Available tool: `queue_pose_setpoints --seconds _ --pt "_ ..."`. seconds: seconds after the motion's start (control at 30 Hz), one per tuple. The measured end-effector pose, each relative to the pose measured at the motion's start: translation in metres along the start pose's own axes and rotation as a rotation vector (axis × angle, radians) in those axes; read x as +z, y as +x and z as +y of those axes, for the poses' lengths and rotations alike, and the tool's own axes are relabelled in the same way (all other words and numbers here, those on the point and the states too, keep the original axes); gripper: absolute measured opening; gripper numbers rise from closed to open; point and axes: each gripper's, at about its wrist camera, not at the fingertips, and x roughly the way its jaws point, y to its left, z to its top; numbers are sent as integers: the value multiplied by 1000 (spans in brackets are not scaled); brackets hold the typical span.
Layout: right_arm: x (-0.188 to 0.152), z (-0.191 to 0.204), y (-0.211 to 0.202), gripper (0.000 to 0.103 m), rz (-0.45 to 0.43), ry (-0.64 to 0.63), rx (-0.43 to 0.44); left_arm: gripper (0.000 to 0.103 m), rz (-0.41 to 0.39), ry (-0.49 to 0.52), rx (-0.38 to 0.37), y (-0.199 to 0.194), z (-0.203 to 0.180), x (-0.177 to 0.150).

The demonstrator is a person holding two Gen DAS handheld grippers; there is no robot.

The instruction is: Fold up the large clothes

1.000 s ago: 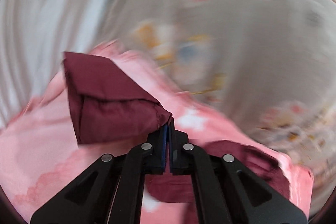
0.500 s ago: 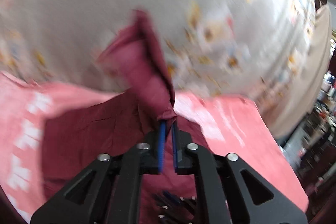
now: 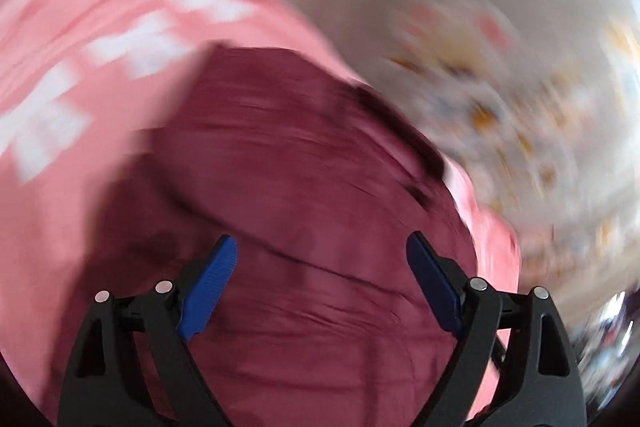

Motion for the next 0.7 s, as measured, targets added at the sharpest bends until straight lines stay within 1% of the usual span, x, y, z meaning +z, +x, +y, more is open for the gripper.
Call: queue_pose_setpoints --seconds 0.07,0.13,0.23,0.27,0.3,0.33,0.37,0.4,0.43,0.5,0.6,0.63,0.67,0.7 --pt "9 -9 10 68 3 44 3 84 -8 -127 3 -4 42 13" --pt "19 -18 27 68 17 97 -8 84 -7 -201 -13 -3 65 18" --pt "27 -28 51 68 59 163 -10 82 12 -274 -62 9 82 22" --pt "28 -29 58 67 73 175 -9 80 13 -293 -69 15 84 23" --pt "29 -29 66 66 86 183 -7 74 12 -311 -79 18 88 25" --pt "29 -27 70 51 91 180 -3 70 12 -329 -74 22 93 27" --pt "31 -22 74 25 101 164 3 65 12 -340 -70 26 96 30" --pt "32 -18 76 13 109 147 4 63 13 -351 -66 30 97 34" --pt "35 -14 76 3 106 136 13 62 13 -358 -66 32 97 37" --pt "40 -7 66 3 72 126 37 61 14 -368 -81 33 93 41" --pt "51 5 48 3 26 83 61 60 24 -370 -133 35 79 46" --pt "55 9 42 3 11 69 68 60 33 -371 -167 33 71 46" --pt "59 13 37 3 -2 55 72 60 37 -363 -190 31 65 45" --pt "62 17 32 3 -14 40 74 60 36 -332 -194 28 55 45"
